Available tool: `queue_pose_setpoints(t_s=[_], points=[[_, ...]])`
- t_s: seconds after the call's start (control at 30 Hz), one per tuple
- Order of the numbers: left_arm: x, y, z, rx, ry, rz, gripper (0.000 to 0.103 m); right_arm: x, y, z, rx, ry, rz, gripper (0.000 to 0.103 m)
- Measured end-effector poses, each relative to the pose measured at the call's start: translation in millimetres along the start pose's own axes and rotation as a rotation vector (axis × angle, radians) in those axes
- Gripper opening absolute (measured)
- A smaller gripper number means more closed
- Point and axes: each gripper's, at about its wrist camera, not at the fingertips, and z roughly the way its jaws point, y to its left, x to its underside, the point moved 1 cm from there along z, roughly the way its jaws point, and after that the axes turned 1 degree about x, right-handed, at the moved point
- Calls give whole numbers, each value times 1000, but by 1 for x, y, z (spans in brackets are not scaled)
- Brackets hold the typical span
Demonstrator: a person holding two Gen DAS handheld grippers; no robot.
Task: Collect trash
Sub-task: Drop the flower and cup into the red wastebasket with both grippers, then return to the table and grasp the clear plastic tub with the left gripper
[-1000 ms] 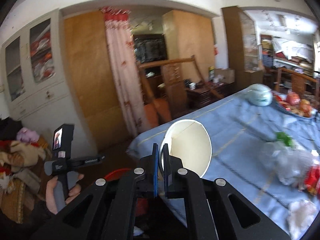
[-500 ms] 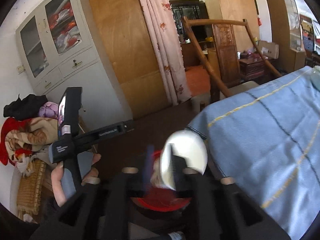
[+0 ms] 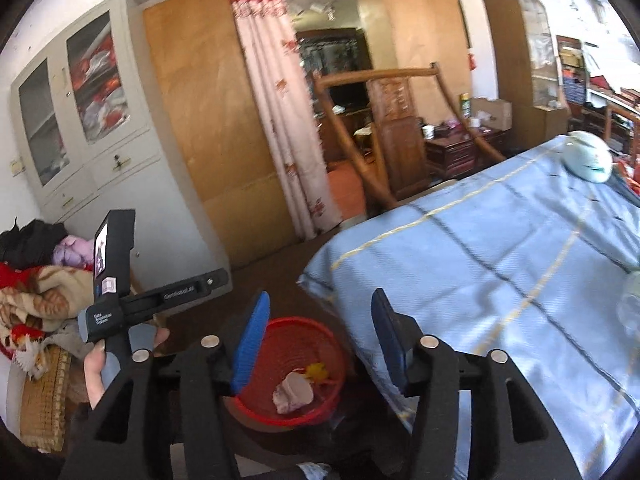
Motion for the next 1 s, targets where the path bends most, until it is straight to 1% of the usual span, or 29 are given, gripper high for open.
queue_pose_setpoints(t_s=[0.2, 0.33, 0.4, 0.5, 0.83, 0.9, 0.97, 1.0], points=[[6, -33, -16, 39, -5, 72, 92, 2, -26, -40, 63, -80, 40, 61], [13, -60, -28, 56, -15, 139, 93, 6, -42, -66, 101, -134, 73, 66], [18, -73, -33, 63, -21, 174, 95, 9, -50, -80, 120, -160, 90, 67], [26, -93, -41, 85, -21, 224, 95, 16, -63, -100, 150, -195, 113, 69], [51, -156, -54, 144, -8, 366, 95, 43, -104, -148, 227, -265, 197, 72], [55, -167, -56, 151, -10, 390, 95, 48, -112, -158, 245, -283, 216, 73], [60, -178, -57, 163, -10, 415, 95, 54, -120, -168, 264, -301, 234, 78], [62, -184, -58, 168, -9, 426, 96, 57, -123, -172, 275, -309, 241, 79]])
